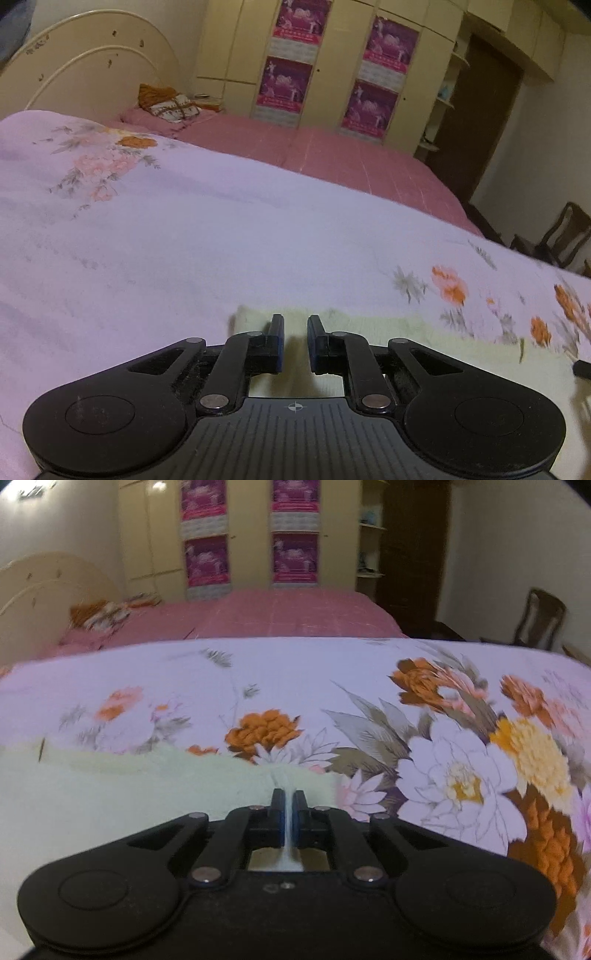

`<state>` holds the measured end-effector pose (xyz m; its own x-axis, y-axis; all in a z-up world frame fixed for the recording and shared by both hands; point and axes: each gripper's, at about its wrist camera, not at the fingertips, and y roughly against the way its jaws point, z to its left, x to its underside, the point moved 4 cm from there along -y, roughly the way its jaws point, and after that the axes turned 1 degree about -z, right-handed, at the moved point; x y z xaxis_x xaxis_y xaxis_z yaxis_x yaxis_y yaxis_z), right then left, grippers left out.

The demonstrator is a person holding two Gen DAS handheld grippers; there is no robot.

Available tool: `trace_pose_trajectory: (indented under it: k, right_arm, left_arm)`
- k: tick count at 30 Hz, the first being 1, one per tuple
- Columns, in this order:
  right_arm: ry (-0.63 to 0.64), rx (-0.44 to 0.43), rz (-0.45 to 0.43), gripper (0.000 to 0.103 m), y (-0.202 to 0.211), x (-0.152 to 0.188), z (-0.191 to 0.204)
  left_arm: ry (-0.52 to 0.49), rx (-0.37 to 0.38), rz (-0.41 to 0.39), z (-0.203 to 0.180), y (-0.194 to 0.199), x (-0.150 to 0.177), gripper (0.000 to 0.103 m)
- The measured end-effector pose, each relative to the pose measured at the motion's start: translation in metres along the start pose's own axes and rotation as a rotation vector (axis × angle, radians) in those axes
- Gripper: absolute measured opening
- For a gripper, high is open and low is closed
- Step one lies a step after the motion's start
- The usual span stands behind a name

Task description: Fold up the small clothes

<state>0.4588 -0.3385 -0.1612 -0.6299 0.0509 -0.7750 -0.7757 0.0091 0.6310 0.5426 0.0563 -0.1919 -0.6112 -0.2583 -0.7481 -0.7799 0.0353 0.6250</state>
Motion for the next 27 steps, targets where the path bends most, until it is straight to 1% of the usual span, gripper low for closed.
trace_pose_trajectory:
  k: [2,4,5,6,7,8,9,10,11,12,13,14,15,16,17,18,19,20,21,23,27]
  right_arm:
    - [0.025,-0.005,-0.041,0.005,0.006,-0.006,0.008]
    - [0.059,-0.011,-0.057,0.005,0.006,-0.014,0.016]
    - [0.053,-0.022,-0.048,0.005,0.005,-0.016,0.016]
    - [0.044,-0.047,-0.015,0.006,0.003,-0.017,0.015]
    - [0.034,-0.072,0.023,0.009,0.0,-0.016,0.013]
    - [0.023,-0.088,0.047,0.02,0.0,-0.013,0.009]
    - [0.015,-0.093,0.051,0.037,0.001,-0.01,0.006]
    - [0.011,-0.093,0.05,0.045,0.003,-0.008,0.004]
    - [0.011,-0.088,0.05,0.059,0.003,-0.006,0.003]
    - [0.018,-0.085,0.056,0.059,0.002,-0.004,0.002]
    - [0.023,-0.088,0.069,0.058,0.0,-0.002,0.003]
    - [0.023,-0.091,0.08,0.05,-0.002,0.0,0.003]
    - [0.022,-0.094,0.087,0.036,-0.002,0.001,0.005]
    - [0.025,-0.102,0.092,0.03,-0.003,0.002,0.008]
    - [0.034,-0.105,0.09,0.021,-0.003,0.004,0.012]
    - [0.055,-0.101,0.086,0.018,-0.002,0.004,0.016]
    - [0.072,-0.097,0.083,0.015,-0.002,0.005,0.019]
    - [0.084,-0.103,0.08,0.008,0.0,0.005,0.023]
    - [0.09,-0.112,0.072,0.005,0.001,0.005,0.024]
    - [0.102,-0.116,0.035,0.005,0.008,0.001,0.028]
    - [0.077,-0.074,-0.073,0.004,0.017,-0.016,0.021]
  left_arm:
    - [-0.022,0.01,0.003,-0.005,0.001,-0.001,0.013]
    - [-0.015,0.045,0.028,-0.008,0.001,-0.001,0.013]
    - [-0.006,0.066,0.052,-0.009,0.002,0.0,0.014]
    - [-0.005,0.068,0.058,-0.009,0.005,0.001,0.014]
    - [-0.014,0.066,0.065,-0.01,0.007,0.002,0.02]
    - [-0.021,0.072,0.075,-0.011,0.008,0.003,0.056]
    - [-0.023,0.081,0.083,-0.011,0.008,0.003,0.082]
    - [-0.03,0.081,0.073,-0.011,0.01,0.004,0.102]
    - [-0.052,0.063,0.031,-0.012,0.015,0.004,0.102]
    - [-0.084,0.062,0.016,-0.014,0.016,0.005,0.1]
    - [-0.101,0.07,0.027,-0.017,0.014,0.006,0.083]
    - [-0.111,0.075,0.05,-0.019,0.011,0.008,0.055]
    - [-0.119,0.071,0.074,-0.021,0.007,0.01,0.045]
    - [-0.123,0.065,0.087,-0.021,0.004,0.012,0.04]
    - [-0.127,0.06,0.082,-0.023,0.003,0.013,0.039]
    - [-0.136,0.056,0.073,-0.025,0.004,0.013,0.033]
    - [-0.147,0.056,0.069,-0.028,0.007,0.014,0.012]
    - [-0.159,0.055,0.067,-0.031,0.009,0.015,0.004]
    - [-0.176,0.054,0.055,-0.034,0.011,0.015,0.004]
    - [-0.202,0.042,0.014,-0.037,0.016,0.012,0.004]
    - [-0.127,0.02,-0.003,-0.024,0.012,-0.001,0.004]
